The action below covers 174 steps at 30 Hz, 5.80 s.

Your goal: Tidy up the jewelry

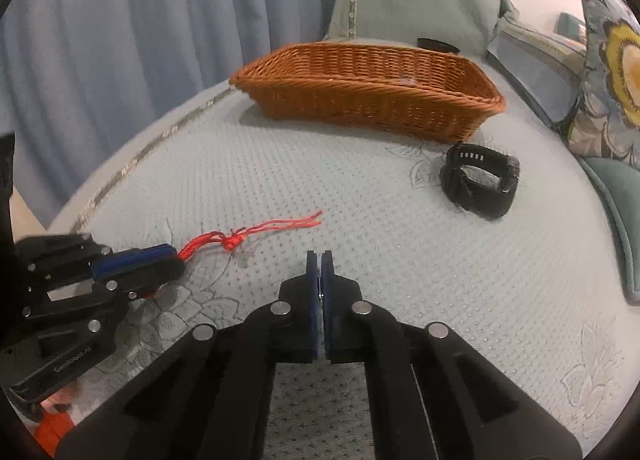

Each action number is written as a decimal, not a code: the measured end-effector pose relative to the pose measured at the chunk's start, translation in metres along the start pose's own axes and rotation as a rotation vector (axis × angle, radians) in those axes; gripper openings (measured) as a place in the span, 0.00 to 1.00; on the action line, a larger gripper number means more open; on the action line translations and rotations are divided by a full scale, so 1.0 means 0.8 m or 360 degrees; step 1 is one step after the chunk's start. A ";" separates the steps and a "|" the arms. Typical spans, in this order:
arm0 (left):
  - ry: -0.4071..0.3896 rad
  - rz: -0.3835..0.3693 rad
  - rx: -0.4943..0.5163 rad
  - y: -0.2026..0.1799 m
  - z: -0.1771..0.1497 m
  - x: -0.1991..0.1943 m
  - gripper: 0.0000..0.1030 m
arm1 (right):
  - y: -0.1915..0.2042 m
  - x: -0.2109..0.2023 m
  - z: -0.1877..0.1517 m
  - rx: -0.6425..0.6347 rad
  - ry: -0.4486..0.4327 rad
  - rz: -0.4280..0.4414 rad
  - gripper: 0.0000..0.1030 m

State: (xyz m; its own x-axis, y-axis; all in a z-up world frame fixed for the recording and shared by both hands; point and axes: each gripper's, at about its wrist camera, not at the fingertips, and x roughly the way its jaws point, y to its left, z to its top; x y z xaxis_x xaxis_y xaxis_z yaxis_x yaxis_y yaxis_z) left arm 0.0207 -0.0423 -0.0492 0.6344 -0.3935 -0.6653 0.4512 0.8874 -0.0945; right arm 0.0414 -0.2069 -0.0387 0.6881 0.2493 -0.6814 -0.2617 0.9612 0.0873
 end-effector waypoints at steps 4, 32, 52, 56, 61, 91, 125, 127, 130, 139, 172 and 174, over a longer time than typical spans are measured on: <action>-0.0032 -0.0017 -0.0034 0.001 0.000 -0.004 0.06 | -0.015 -0.003 0.002 0.0084 -0.0008 0.0078 0.01; -0.0217 -0.0044 -0.0080 0.009 0.029 -0.042 0.06 | -0.053 -0.058 0.024 0.0288 -0.0277 0.0285 0.01; -0.0392 -0.0023 -0.0146 0.055 0.225 0.055 0.06 | -0.127 0.012 0.193 0.0313 -0.0378 0.0125 0.01; -0.0318 -0.0019 -0.0182 0.065 0.226 0.095 0.06 | -0.144 0.055 0.203 0.0325 -0.0262 0.0118 0.01; -0.0243 -0.0006 -0.0205 0.074 0.220 0.125 0.06 | -0.154 0.085 0.196 0.0355 -0.0170 0.0115 0.01; -0.0517 -0.0032 -0.0276 0.093 0.138 -0.078 0.70 | -0.155 -0.070 0.108 0.0462 -0.0371 0.0131 0.53; -0.0328 0.0180 -0.0245 0.055 0.060 0.001 0.70 | -0.149 -0.016 0.046 0.0477 -0.0271 -0.0269 0.53; -0.0316 0.0181 -0.0230 0.053 0.061 0.005 0.70 | -0.150 -0.004 0.056 0.0484 -0.0242 -0.0264 0.53; -0.0308 0.0181 -0.0220 0.051 0.061 0.007 0.70 | -0.149 0.014 0.066 0.0477 -0.0186 -0.0308 0.50; -0.0292 0.0171 -0.0214 0.050 0.062 0.010 0.70 | -0.176 0.046 0.067 0.0611 -0.0026 -0.0275 0.43; -0.0316 0.0127 -0.0250 0.053 0.070 0.013 0.69 | -0.153 0.014 0.058 0.0497 -0.0114 -0.0173 0.12; -0.0328 0.0143 -0.0224 0.049 0.073 0.012 0.69 | -0.143 0.005 0.059 0.0465 -0.0152 -0.0155 0.12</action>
State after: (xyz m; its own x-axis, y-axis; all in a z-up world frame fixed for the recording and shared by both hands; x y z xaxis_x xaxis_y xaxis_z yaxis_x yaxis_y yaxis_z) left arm 0.0811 -0.0255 -0.0161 0.7888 -0.3393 -0.5125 0.3045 0.9400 -0.1536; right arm 0.1057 -0.3104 -0.0170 0.7645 0.1513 -0.6266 0.0044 0.9708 0.2398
